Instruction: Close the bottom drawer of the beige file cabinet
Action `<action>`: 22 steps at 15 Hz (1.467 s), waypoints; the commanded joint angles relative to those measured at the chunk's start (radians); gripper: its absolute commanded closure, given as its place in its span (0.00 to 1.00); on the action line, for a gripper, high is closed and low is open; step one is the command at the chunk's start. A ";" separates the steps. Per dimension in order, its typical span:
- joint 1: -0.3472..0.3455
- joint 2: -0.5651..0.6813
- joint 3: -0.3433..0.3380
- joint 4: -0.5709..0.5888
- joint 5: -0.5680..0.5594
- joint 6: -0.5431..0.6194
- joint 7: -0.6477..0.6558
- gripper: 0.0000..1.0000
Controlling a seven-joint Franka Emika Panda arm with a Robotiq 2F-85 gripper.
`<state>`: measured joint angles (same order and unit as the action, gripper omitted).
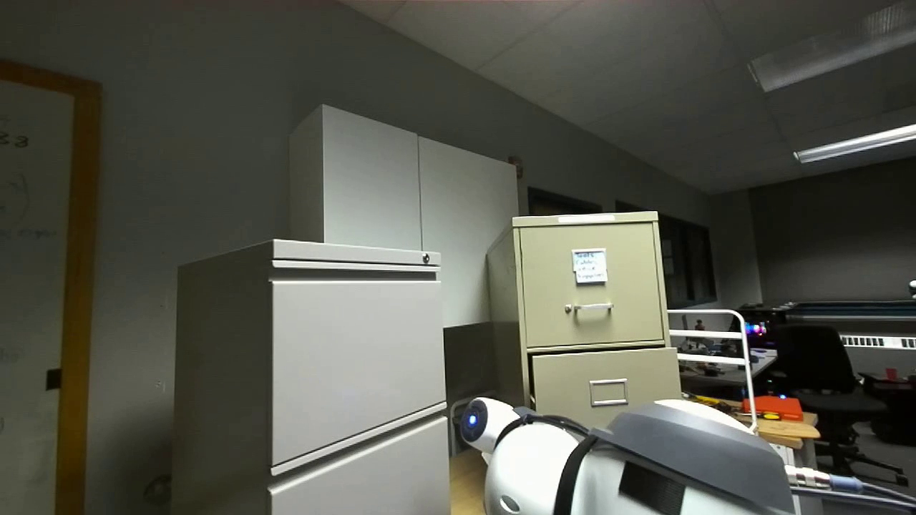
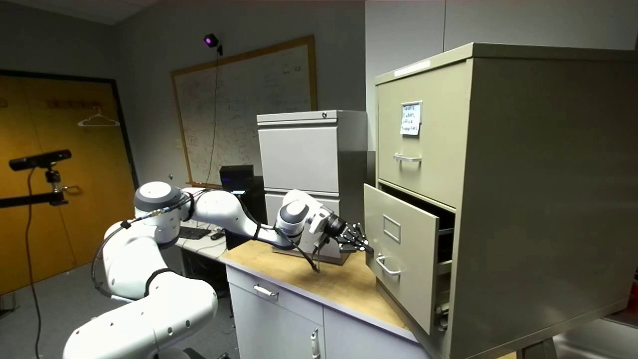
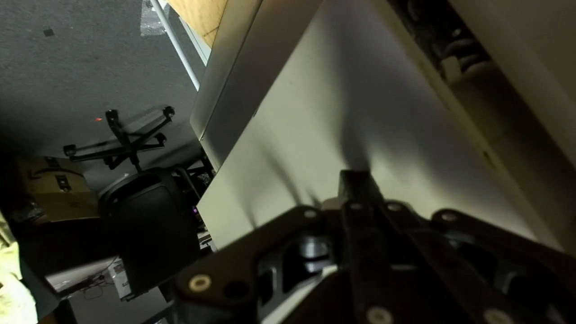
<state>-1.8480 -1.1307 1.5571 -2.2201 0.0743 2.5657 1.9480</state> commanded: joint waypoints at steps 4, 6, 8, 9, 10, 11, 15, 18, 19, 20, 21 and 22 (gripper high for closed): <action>-0.040 0.001 -0.006 0.015 -0.005 0.210 -0.051 1.00; -0.033 0.009 -0.014 -0.001 -0.002 0.260 -0.075 1.00; -0.046 0.020 -0.007 -0.005 0.003 0.320 -0.096 1.00; -0.052 0.025 -0.002 -0.007 0.006 0.351 -0.105 1.00; -0.057 0.025 0.003 -0.008 0.009 0.381 -0.113 1.00; -0.060 0.029 0.006 -0.011 0.013 0.404 -0.121 1.00; -0.082 0.026 0.024 -0.008 0.020 0.452 -0.135 1.00; -0.090 0.019 0.031 -0.008 0.024 0.462 -0.137 1.00; -0.090 0.020 0.032 -0.008 0.025 0.464 -0.139 1.00; -0.092 0.016 0.033 -0.005 0.025 0.463 -0.141 1.00; -0.094 0.013 0.035 0.000 0.024 0.460 -0.144 1.00; -0.099 0.009 0.037 0.011 0.023 0.454 -0.147 1.00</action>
<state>-1.8629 -1.1201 1.5666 -2.3074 0.0795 2.9498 1.8436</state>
